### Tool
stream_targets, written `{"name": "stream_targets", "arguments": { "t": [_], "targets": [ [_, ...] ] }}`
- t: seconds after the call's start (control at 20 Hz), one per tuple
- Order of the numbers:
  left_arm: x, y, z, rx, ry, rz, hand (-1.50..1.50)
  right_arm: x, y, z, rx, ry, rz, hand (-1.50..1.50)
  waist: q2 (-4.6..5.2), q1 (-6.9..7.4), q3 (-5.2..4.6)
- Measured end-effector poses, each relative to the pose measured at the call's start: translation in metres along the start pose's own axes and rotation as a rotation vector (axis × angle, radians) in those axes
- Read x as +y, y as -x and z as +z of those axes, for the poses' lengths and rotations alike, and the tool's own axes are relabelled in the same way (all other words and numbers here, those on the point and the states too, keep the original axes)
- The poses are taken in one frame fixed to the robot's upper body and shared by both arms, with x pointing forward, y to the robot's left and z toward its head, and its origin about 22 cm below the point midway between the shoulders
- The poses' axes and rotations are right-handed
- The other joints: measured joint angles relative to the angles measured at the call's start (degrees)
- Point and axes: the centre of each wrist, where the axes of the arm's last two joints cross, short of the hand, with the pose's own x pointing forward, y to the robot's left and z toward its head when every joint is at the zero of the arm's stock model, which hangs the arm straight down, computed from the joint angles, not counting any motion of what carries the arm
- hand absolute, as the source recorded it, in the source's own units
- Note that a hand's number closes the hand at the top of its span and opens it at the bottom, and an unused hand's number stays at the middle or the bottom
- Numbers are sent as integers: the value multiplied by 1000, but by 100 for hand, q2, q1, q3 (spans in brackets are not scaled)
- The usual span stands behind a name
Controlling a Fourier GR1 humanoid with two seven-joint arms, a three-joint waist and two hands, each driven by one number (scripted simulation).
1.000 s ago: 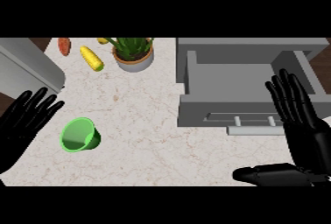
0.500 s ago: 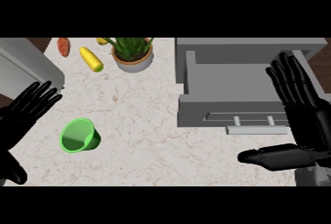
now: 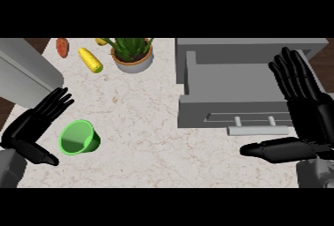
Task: Pick up the cup, place it into the drawer and close the drawer
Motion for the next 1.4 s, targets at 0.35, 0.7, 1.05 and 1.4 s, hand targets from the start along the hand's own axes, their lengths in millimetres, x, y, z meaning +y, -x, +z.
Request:
{"name": "stream_targets", "arguments": {
  "t": [0.35, 0.7, 1.05, 1.4],
  "targets": [
    [2, 40, 15, 83, -70, -57, -150, -5, -10, -8, -9, 1, -3, -150, 13, -36, -6],
    [1, 58, 15, 107, -97, -102, -150, -10, -8, -13, -12, -10, -2, -150, 34, -73, -14],
    [-8, 76, 17, 93, -110, -119, -150, -11, -8, -13, -13, -17, -2, -150, 48, -117, -22],
    [-21, 88, 10, 72, -96, -115, -150, -11, -14, -19, -9, -20, -4, -150, 60, -139, -27]
  ]
}}
